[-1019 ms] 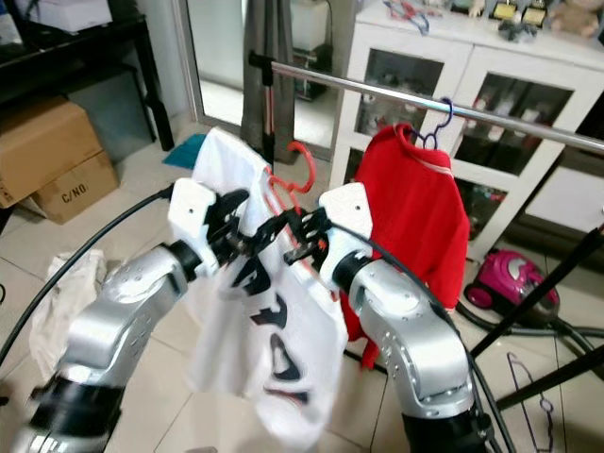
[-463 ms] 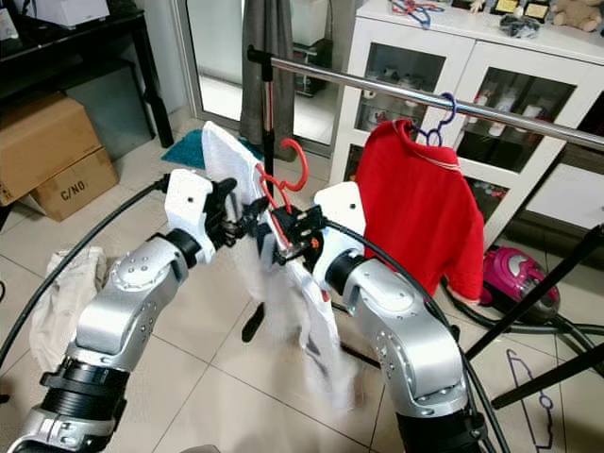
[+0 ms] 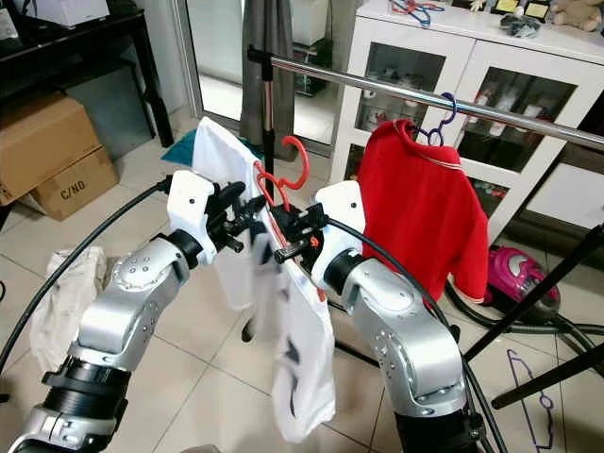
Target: Hang hanger
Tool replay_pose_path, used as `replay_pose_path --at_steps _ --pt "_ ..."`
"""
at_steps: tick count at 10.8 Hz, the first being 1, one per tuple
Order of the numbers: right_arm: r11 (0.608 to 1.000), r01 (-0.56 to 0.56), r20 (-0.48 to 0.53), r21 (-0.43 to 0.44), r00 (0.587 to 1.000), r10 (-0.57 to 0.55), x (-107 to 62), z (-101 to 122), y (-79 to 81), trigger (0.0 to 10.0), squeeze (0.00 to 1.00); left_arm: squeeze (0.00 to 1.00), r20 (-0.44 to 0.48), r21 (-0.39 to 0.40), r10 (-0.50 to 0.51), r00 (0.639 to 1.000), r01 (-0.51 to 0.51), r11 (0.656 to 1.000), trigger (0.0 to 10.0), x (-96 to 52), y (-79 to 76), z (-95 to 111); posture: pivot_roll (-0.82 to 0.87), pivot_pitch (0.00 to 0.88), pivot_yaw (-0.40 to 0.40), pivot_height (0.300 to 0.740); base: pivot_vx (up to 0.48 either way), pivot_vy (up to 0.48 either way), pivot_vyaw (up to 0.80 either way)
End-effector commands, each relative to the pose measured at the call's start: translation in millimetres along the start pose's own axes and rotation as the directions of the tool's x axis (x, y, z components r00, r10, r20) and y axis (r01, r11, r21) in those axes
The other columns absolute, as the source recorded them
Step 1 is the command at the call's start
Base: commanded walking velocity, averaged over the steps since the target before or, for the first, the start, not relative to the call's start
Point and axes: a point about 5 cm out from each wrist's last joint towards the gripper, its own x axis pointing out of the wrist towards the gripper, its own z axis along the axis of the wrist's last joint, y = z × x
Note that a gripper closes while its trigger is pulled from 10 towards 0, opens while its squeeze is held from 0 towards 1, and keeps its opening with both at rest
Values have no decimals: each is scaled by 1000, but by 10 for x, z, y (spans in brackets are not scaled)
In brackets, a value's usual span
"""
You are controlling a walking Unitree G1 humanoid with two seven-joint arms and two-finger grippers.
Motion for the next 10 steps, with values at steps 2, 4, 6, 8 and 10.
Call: replay_pose_path --at_steps 2,4,6,8,10 --pt "1000 -11 50 5 999 11 -23 87 -13 0 0 0 -6 12 40 999 -40 999 0 30 87 22 102 0 -16 740 0 0 0" --pt "1000 -27 56 12 998 26 -29 98 -4 0 0 0 -17 9 69 997 -69 998 0 53 174 13 103 0 -21 740 0 0 0" --pt "1000 -27 52 9 998 27 -34 98 -13 0 0 0 4 -3 64 998 -64 998 0 67 192 49 102 0 -21 740 0 0 0" --pt "1000 -18 51 12 999 17 -34 93 -25 0 0 0 24 -17 39 999 -38 999 0 68 153 59 104 0 -18 740 0 0 0" --pt "1000 -11 44 13 999 10 -38 77 -33 0 0 0 43 -18 39 998 -38 999 0 60 165 82 105 0 -17 740 0 0 0"
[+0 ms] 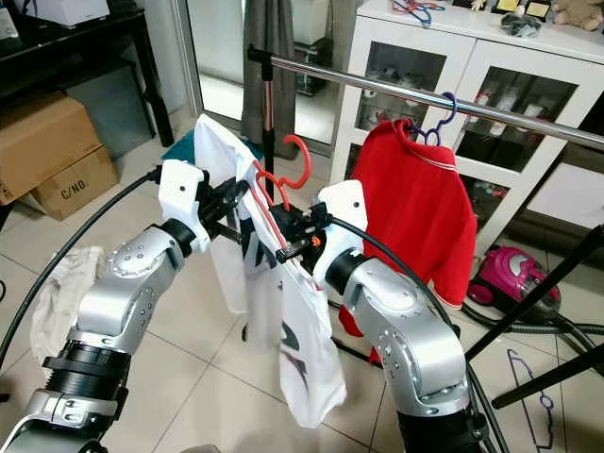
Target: Hang hanger
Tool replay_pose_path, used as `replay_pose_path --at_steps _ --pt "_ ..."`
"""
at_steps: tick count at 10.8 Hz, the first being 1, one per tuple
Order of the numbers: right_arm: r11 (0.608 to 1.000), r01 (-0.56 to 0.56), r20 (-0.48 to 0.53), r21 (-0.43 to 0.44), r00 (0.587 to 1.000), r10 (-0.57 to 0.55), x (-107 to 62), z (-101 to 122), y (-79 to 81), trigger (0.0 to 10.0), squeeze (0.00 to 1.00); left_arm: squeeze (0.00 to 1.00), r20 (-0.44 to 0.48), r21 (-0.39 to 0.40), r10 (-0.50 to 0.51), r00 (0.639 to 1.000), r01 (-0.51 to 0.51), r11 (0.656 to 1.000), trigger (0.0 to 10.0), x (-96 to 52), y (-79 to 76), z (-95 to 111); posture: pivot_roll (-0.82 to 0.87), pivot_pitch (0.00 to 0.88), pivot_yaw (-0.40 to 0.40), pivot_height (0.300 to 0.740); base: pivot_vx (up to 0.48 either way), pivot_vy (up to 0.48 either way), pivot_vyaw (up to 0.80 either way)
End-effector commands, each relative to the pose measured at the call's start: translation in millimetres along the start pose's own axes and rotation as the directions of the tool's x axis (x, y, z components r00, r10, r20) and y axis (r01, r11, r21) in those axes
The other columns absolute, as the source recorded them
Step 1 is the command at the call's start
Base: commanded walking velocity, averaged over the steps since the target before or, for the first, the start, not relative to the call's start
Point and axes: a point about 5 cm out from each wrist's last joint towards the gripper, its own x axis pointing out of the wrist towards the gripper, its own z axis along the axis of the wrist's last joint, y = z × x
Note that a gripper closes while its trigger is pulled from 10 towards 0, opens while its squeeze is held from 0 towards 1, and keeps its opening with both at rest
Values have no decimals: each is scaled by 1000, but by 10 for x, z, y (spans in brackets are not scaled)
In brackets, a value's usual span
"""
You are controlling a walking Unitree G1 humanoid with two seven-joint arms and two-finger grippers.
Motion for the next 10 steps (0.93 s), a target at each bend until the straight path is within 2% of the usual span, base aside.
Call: replay_pose_path --at_steps 1,2,3,4,6,7,8,9,10 --pt "1000 11 32 -4 999 -11 -29 59 -26 0 0 0 41 3 3 999 -4 1000 0 0 17 83 105 0 -17 740 0 0 0" --pt "1000 14 28 -6 1000 -14 -32 56 -32 0 0 0 52 5 -2 999 1 1000 0 -4 7 112 105 0 -17 740 0 0 0" --pt "998 38 -36 -47 999 -40 -55 -29 -83 0 0 0 90 32 -56 994 53 998 0 -65 -56 259 104 0 -14 740 0 0 0" --pt "996 49 -82 -78 995 -56 -72 -83 -119 0 0 0 100 43 -81 992 77 996 0 -100 -85 315 104 0 -14 740 0 0 0" --pt "988 23 -233 -153 971 -58 -244 -306 -281 0 0 0 148 96 -55 987 41 995 0 -303 25 573 113 0 -8 740 0 0 0" --pt "988 9 -232 -152 972 -45 -279 -297 -302 0 0 0 147 110 -43 988 27 994 0 -338 71 628 118 0 -11 740 0 0 0" --pt "994 -21 -164 -106 986 3 -367 -189 -362 0 0 0 120 165 97 988 -116 979 0 -390 369 685 122 0 -14 740 0 0 0" --pt "994 -79 -117 -70 991 70 -450 -110 -371 0 0 0 106 195 214 971 -231 953 0 -424 590 712 120 0 -10 740 0 0 0" --pt "991 -124 -80 -46 989 120 -517 -45 -364 0 0 0 101 204 279 955 -294 934 0 -445 715 730 119 0 -7 740 0 0 0"
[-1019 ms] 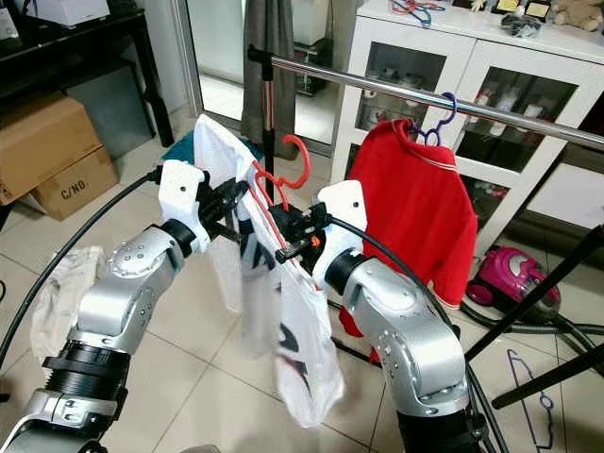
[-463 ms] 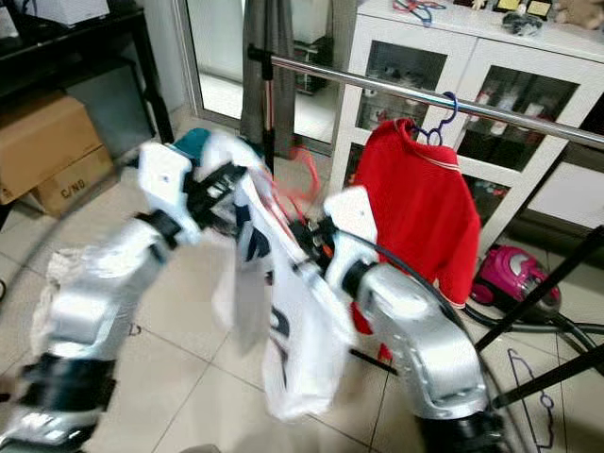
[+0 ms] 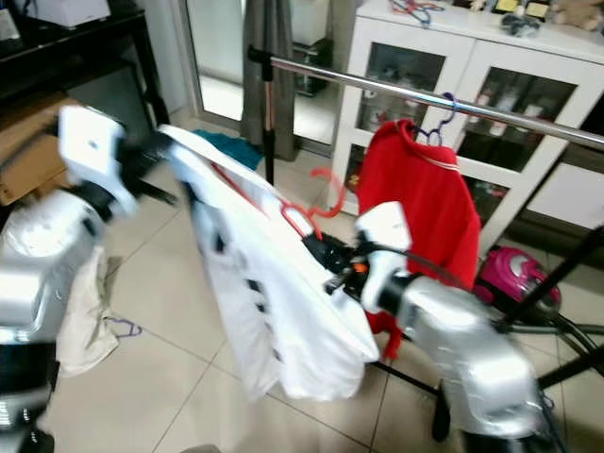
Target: Hang hanger
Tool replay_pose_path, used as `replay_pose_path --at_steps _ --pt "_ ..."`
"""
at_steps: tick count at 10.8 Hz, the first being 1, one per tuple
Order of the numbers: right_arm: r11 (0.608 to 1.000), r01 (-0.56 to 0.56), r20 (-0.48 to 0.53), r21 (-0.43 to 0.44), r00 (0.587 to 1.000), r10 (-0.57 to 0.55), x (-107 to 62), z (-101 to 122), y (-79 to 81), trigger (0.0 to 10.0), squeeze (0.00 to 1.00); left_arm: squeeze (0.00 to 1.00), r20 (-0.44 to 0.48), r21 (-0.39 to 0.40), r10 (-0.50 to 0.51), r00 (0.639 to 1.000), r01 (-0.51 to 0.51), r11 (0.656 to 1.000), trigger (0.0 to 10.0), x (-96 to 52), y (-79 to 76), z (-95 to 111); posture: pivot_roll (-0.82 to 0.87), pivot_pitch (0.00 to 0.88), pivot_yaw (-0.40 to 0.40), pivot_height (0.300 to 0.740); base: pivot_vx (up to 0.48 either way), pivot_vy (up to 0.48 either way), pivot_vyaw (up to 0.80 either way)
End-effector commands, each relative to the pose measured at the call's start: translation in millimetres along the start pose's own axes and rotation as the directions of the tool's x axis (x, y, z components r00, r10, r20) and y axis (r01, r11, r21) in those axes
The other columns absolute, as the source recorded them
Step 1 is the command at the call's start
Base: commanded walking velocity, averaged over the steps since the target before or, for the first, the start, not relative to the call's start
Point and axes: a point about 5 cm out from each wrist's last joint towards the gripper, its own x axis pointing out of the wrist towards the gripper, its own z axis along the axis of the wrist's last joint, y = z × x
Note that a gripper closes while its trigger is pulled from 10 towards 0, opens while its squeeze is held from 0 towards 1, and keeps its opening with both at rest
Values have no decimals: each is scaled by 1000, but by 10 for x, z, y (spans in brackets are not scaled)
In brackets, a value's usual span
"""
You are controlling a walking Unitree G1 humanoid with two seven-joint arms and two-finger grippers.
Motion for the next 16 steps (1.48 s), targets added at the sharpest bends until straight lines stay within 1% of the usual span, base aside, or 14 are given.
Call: replay_pose_path --at_steps 1,2,3,4,6,8,9,10,11,12,13,14,15,16 --pt "999 -43 25 12 999 42 -138 75 -5 0 0 0 -1 20 137 991 -137 990 0 1 245 29 113 0 -2 740 0 0 0" --pt "994 -107 12 22 994 107 -207 78 39 0 0 0 -18 19 180 984 -179 984 0 49 327 -33 109 0 0 740 0 0 0" --pt "986 -164 -31 19 986 165 -255 44 86 0 0 0 -10 3 188 982 -188 982 0 109 339 -42 103 0 2 740 0 0 0" --pt "991 -136 -57 16 989 137 -245 -1 80 0 0 0 40 -43 122 992 -120 992 0 214 192 42 102 0 6 740 0 0 0" --pt "997 -73 -3 31 997 73 -213 40 30 0 0 0 40 -80 61 997 -57 995 0 253 71 23 102 0 6 740 0 0 0" --pt "989 116 100 94 987 -126 -121 133 -145 0 0 0 8 -183 -57 998 58 981 0 241 -180 -118 98 0 15 740 0 0 0" --pt "967 205 148 154 962 -228 -51 174 -223 0 0 0 23 -230 -194 981 194 954 0 193 -438 -156 99 0 13 740 0 0 0" --pt "947 241 178 213 943 -280 3 199 -261 0 0 0 46 -253 -290 956 292 922 0 142 -634 -148 100 0 10 740 0 0 0" --pt "930 268 198 250 926 -320 40 218 -295 0 0 0 64 -280 -336 940 340 898 0 111 -749 -136 102 0 9 740 0 0 0" --pt "897 309 235 315 891 -389 122 266 -358 0 0 0 108 -338 -428 897 438 833 0 37 -993 -97 106 0 7 740 0 0 0" --pt "876 326 260 354 866 -427 175 306 -390 0 0 0 142 -371 -495 857 510 776 0 -28 -1159 -56 107 0 4 740 0 0 0" --pt "860 332 288 387 843 -455 201 348 -418 0 0 0 166 -387 -544 823 562 731 0 -81 -1271 -20 107 0 4 740 0 0 0" --pt "833 343 322 433 805 -498 207 405 -469 0 0 0 190 -395 -586 788 607 689 0 -135 -1369 23 111 0 2 740 0 0 0" --pt "805 369 343 465 763 -548 183 454 -531 0 0 0 202 -403 -600 774 624 670 0 -175 -1417 50 109 0 4 740 0 0 0"
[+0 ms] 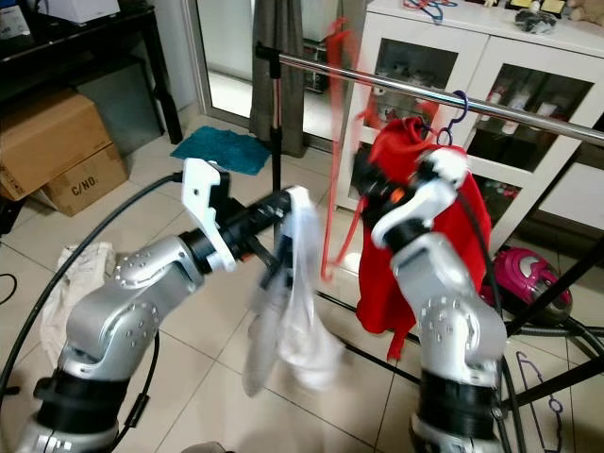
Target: Hang hanger
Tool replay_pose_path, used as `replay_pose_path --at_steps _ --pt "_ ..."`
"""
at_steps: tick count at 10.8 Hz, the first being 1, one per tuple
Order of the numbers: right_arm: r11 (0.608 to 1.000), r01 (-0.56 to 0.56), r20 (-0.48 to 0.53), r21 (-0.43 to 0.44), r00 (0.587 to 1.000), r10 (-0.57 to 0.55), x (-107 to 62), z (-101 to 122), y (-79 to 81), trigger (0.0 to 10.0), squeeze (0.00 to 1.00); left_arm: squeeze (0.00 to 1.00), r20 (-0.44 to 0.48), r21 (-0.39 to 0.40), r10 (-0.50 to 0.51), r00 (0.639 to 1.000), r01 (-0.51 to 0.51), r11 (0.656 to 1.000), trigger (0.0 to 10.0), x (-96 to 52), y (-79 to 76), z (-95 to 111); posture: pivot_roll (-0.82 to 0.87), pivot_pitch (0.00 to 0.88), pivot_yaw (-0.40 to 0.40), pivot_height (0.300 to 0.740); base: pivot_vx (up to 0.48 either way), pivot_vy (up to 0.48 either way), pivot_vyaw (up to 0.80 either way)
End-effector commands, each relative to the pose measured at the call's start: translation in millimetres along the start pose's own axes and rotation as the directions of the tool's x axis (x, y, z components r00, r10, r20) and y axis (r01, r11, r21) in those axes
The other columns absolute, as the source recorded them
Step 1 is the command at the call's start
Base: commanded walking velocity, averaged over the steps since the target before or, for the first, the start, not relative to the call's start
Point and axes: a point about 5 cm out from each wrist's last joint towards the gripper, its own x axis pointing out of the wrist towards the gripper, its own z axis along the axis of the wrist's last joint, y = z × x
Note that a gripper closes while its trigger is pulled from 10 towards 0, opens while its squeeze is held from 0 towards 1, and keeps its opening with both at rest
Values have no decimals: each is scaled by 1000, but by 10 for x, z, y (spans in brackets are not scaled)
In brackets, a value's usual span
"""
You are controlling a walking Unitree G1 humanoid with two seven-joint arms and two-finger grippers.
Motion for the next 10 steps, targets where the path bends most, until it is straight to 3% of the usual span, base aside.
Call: replay_pose_path --at_steps 1,2,3,4,5,6,7,8,10 --pt "999 40 49 8 998 -41 0 83 -50 0 0 0 13 0 -27 1000 27 1000 0 3 -58 42 109 0 4 740 0 0 0" --pt "993 62 -5 -101 998 -63 -50 59 -93 0 0 0 5 8 58 998 -58 998 0 -56 28 24 105 0 3 740 0 0 0" --pt "971 60 -92 -233 992 -83 -182 -37 -146 0 0 0 -12 30 226 974 -226 974 0 -214 208 -9 101 0 2 740 0 0 0" --pt "963 61 -120 -262 988 -95 -251 -74 -171 627 0 0 -20 36 293 956 -292 956 0 -301 281 -27 100 0 -1 740 0 0 0" --pt "938 87 -197 -336 967 -161 -495 -175 -271 0 0 0 -46 60 462 885 -460 886 0 -615 450 -90 90 0 -17 740 0 0 0" --pt "918 110 -233 -381 949 -210 -705 -236 -318 0 0 0 -86 72 550 831 -545 835 9098 -886 500 -177 78 5 -16 740 0 0 -800" --pt "910 107 -258 -400 940 -224 -773 -265 -301 4392 0 0 -101 85 587 803 -581 810 10000 -967 498 -226 77 6 -16 740 0 0 -800" --pt "897 104 -264 -430 935 -235 -819 -286 -261 10000 0 0 -110 72 634 765 -630 773 10000 -1030 483 -295 77 6 -16 740 0 0 -800" --pt "893 127 -228 -433 942 -245 -816 -248 -219 10000 0 0 -113 67 639 761 -636 769 10000 -971 436 -348 60 1 -19 740 0 0 -800"
